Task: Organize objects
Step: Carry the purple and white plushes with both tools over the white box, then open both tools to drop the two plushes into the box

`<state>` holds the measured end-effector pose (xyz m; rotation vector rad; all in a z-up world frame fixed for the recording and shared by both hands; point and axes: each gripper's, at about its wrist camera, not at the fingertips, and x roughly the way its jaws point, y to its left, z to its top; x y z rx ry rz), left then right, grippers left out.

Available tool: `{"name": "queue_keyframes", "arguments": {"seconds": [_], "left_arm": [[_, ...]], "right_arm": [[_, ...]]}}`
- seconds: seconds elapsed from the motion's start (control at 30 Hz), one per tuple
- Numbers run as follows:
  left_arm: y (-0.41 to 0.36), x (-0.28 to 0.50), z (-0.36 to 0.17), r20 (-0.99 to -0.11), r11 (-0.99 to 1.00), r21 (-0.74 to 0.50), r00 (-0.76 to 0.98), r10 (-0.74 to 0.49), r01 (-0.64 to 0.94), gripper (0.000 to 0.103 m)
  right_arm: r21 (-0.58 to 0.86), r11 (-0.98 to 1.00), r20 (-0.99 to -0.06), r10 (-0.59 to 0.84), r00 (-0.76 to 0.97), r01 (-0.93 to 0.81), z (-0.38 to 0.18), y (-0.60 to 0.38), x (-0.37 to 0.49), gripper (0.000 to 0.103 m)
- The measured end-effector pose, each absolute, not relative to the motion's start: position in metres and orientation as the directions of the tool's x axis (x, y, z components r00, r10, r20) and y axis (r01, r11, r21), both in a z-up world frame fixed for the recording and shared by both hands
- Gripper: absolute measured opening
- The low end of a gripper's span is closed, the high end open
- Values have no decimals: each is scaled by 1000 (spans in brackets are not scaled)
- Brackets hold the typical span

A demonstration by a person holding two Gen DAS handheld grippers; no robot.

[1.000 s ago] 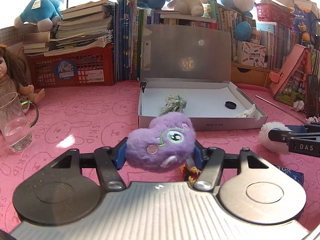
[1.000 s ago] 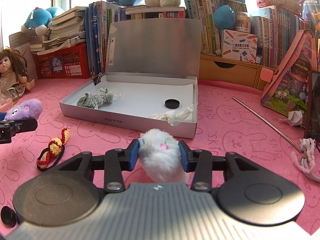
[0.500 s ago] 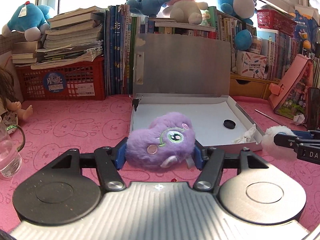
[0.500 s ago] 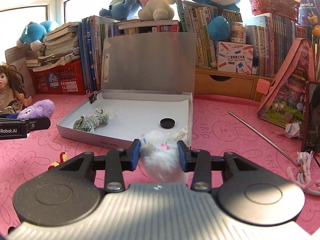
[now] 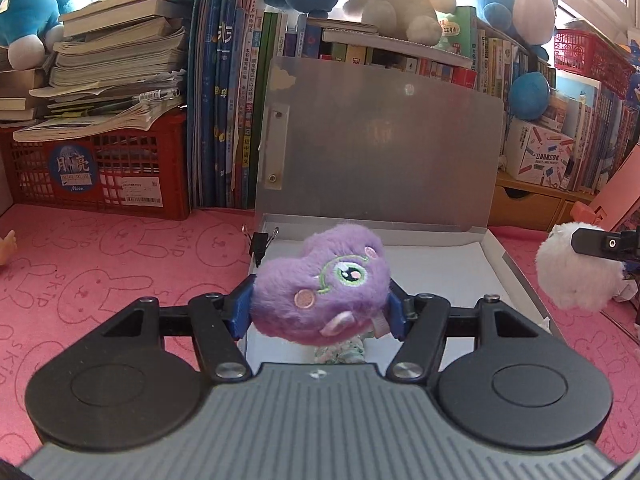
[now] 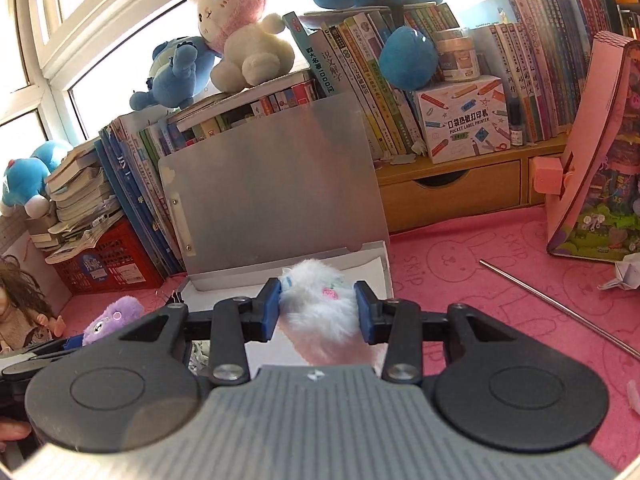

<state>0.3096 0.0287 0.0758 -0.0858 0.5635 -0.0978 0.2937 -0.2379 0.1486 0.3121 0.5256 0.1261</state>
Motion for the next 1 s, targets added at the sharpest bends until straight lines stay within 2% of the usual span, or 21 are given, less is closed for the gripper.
{"name": "queue_keyframes", "arguments": {"seconds": [0.13, 0.4, 0.53, 0.7, 0.83, 0.87, 0.93, 0.97, 1.0], "left_arm": [[28, 337, 64, -538, 995, -88, 838, -91, 52, 68], [28, 380, 34, -574, 998, -53, 817, -49, 23, 68], [21, 385, 26, -561, 999, 29, 828, -19, 43, 68], [17, 390, 23, -556, 997, 51, 831, -21, 59, 68], [19, 393, 17, -579, 997, -6, 813, -62, 71, 68], [18, 393, 16, -582, 998, -4, 811, -59, 69, 68], [17, 392, 15, -582, 998, 1, 811, -55, 69, 69], [17, 391, 15, -582, 998, -2, 812, -55, 66, 73], [17, 391, 16, -580, 998, -6, 813, -55, 63, 77]], "right_arm": [[333, 943, -480, 184, 858, -16, 140, -235, 319, 43], [107, 994, -481, 58, 875, -7, 112, -199, 358, 43], [15, 999, -479, 36, 877, -32, 97, -180, 371, 43], [19, 999, -530, 51, 847, -49, 82, -171, 384, 44], [28, 998, -539, 63, 840, -56, 80, -170, 385, 45], [33, 998, -543, 70, 837, -62, 80, -170, 384, 47], [52, 996, -541, 85, 837, -67, 82, -171, 382, 57], [67, 995, -535, 97, 839, -73, 84, -173, 380, 67], [77, 994, -531, 107, 841, -78, 86, -174, 378, 71]]}}
